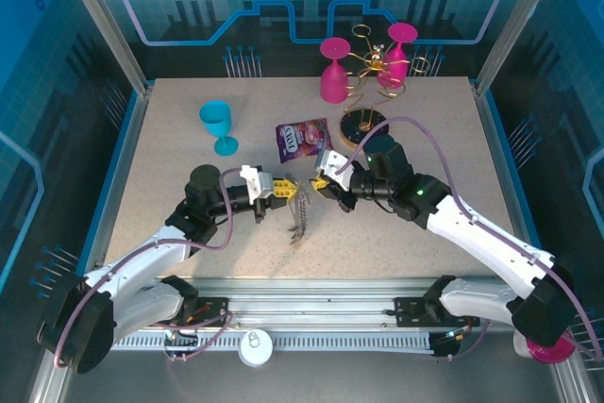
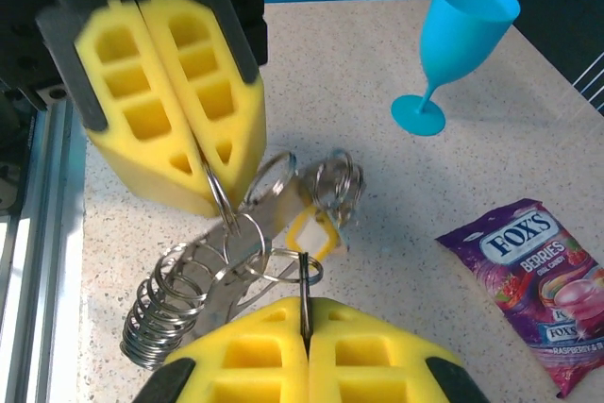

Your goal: Put the keys on the keyring

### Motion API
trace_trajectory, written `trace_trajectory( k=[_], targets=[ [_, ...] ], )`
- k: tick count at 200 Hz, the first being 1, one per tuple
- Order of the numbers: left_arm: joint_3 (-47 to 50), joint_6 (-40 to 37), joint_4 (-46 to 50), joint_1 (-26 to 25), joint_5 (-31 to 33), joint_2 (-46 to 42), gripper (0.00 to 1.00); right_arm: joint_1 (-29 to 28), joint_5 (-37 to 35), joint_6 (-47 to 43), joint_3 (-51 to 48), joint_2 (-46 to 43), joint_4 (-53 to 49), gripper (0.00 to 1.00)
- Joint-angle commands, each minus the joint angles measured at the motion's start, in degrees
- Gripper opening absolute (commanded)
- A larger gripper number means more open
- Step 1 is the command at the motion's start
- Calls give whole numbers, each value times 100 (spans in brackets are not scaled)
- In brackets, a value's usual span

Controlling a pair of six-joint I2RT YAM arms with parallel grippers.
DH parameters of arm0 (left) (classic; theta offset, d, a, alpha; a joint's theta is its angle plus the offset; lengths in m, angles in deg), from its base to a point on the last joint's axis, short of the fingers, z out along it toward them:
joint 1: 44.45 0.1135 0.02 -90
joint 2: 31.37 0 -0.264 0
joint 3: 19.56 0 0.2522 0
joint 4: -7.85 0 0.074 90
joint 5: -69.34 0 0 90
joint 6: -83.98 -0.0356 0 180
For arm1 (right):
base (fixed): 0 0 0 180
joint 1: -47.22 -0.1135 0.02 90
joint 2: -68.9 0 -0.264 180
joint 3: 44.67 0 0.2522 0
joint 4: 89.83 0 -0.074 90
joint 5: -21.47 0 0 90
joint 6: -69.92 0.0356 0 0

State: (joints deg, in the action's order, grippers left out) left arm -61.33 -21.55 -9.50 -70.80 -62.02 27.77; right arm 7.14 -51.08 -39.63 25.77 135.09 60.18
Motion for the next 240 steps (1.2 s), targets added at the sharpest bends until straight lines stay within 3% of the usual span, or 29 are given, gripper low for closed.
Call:
trace_trajectory(
  k=[1,80,96,155,175,187,215,240],
  targets=[
    [-97,-235,44,38,-4,-69,0,-140,-132,-208,386,111,-325,0],
    [-177,-569,603,27,272,-71,0,-363,-619,-365,790,167,-460,0],
    [-171,-716,728,3,416,-85,26,-373,-640,-384,843,172,-507,0],
    [-188,-1079,1168,-2,932,-598,64,-382,-804,-648,1066,305,-782,0],
    [-136,-851,1074,23,1623,-951,78,-381,-757,-707,1166,450,-751,0],
    [-64,-673,934,33,2305,-1146,99,-396,-648,-701,1227,563,-622,0],
    [104,21,437,274,4348,-1368,99,-463,-20,-425,1406,970,76,0],
    [168,1071,317,912,6137,-1391,99,-698,607,-85,1695,1489,822,0]
  ],
)
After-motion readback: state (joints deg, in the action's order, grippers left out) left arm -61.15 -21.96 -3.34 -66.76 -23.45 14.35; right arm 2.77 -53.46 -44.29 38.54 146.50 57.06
